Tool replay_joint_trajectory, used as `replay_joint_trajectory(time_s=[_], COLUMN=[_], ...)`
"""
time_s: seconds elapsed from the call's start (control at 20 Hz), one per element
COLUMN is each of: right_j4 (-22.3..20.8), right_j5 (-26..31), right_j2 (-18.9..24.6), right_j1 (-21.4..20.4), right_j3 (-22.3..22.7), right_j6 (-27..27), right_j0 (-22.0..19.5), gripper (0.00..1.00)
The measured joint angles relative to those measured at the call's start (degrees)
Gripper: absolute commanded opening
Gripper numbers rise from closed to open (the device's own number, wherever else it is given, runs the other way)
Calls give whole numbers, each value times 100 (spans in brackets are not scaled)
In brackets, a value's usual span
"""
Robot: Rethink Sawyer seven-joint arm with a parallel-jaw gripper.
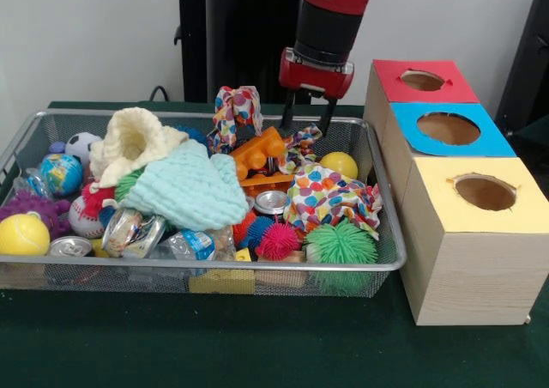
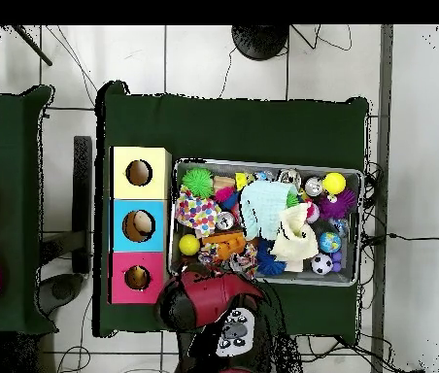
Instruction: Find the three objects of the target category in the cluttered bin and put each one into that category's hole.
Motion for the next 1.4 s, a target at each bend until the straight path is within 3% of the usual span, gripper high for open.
replay_joint_trajectory(time_s=[0.35,1.2,1.25,1.4], right_j4=[225,248,248,248], right_j5=[-157,-509,-564,-563], right_j2=[-179,-175,-160,-147], right_j1=[170,810,826,825], right_j3=[-152,-413,-414,-413], right_j6=[0,0,0,0], right_j0=[98,-8,-92,-117], gripper=[100,100,0,0])
